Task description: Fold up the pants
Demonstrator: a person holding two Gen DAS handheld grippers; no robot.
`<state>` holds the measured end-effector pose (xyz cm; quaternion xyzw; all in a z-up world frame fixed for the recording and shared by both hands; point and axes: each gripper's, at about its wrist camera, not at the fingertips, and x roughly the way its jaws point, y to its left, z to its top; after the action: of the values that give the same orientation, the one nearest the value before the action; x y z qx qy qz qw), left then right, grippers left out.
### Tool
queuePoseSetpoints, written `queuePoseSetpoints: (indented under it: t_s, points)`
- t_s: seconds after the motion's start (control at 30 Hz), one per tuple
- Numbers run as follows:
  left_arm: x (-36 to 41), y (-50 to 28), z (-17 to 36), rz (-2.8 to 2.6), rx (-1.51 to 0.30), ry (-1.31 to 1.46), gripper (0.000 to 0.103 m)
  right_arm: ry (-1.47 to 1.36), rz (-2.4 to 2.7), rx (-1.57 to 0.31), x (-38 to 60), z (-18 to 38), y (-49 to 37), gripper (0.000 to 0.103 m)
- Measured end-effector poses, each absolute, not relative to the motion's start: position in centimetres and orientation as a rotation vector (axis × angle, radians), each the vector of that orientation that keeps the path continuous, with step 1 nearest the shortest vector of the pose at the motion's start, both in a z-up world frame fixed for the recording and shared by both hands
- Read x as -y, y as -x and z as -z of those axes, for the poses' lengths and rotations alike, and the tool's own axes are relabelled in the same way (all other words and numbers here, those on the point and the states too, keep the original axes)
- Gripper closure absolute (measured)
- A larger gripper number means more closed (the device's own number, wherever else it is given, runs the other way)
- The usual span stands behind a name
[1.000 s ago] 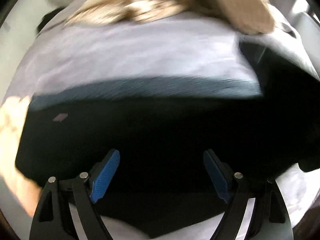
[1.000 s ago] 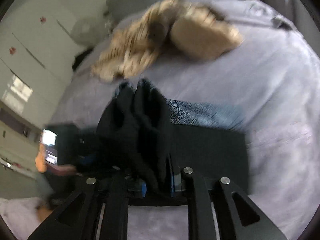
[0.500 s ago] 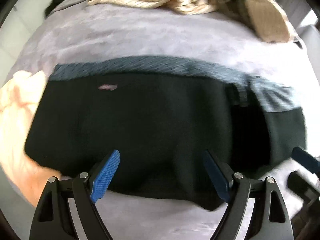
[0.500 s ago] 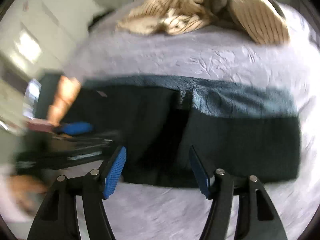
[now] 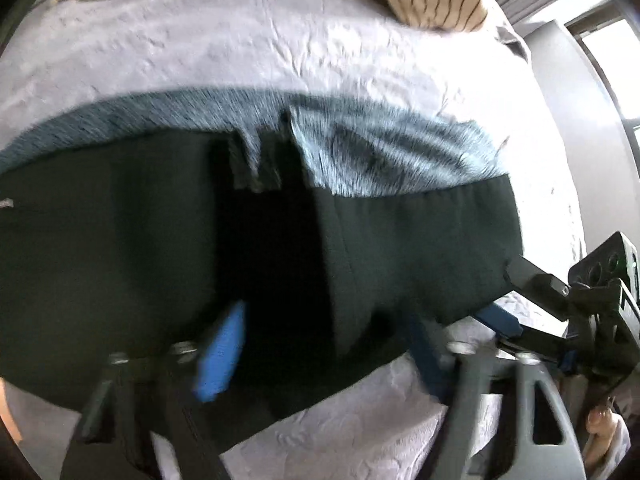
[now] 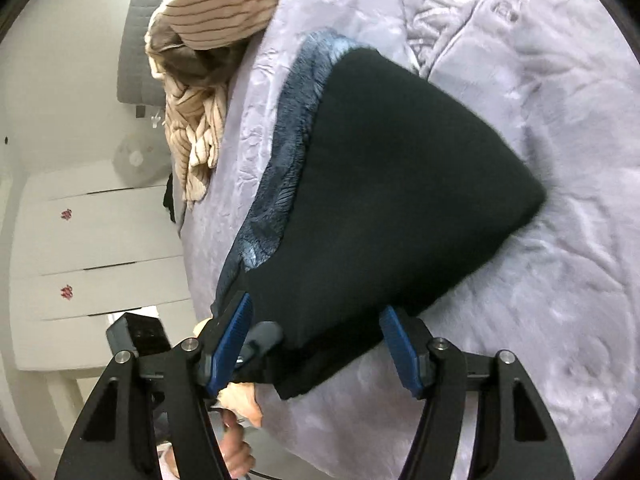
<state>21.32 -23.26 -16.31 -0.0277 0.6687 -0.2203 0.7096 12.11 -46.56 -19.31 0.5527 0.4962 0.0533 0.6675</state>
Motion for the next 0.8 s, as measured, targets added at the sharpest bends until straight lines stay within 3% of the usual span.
queuePoseSetpoints:
  t_s: [0.03, 0.07, 0.1, 0.3, 0.47, 0.53, 0.57, 0.63, 0.7, 0.8]
  points:
    - [23.5, -21.3, 16.5, 0.483, -1.479, 0.051, 0.043, -1.254, -0.111, -1.131, 46.5, 19.6, -12.7, 0.051]
    - [23.7, -21.3, 16.4, 0.479, -1.468, 0.042, 0.051, -1.266, -0.099, -1.158, 46.4, 20.2, -13.0, 0.09]
    - [23.9, -21.4, 16.2, 0.476, -1.465, 0.034, 0.057, -1.276, -0.09, -1.181, 46.4, 20.5, -13.2, 0.098]
    - [22.8, -20.1, 13.8, 0.433, -1.368, -0.029, 0.057, -1.164, -0.145, -1.164, 45.2, 17.3, -13.0, 0.098]
    - [23.2, -20.2, 16.7, 0.376, -1.402, -0.057, 0.051, -1.14, -0.078, -1.266, 44.0, 22.2, -13.6, 0.098]
    - [23.8, -20.5, 16.1, 0.374, -1.388, -0.07, 0.037, -1.141, -0.102, -1.276, 44.2, 21.8, -14.0, 0.097]
    - [23.9, -20.6, 15.5, 0.369, -1.369, -0.078, 0.03, -1.101, -0.137, -1.295, 44.2, 21.0, -14.4, 0.091]
    - [23.9, -20.9, 13.9, 0.376, -1.328, -0.081, 0.03, -0.996, -0.232, -1.338, 44.1, 18.6, -15.0, 0.067]
    - [23.8, -21.4, 12.6, 0.401, -1.302, -0.062, 0.03, -0.895, -0.337, -1.278, 44.9, 15.0, -15.4, 0.036]
    - [24.0, -22.4, 11.0, 0.407, -1.267, -0.059, 0.03, -0.753, -0.325, -1.142, 47.7, 11.0, -16.5, 0.033]
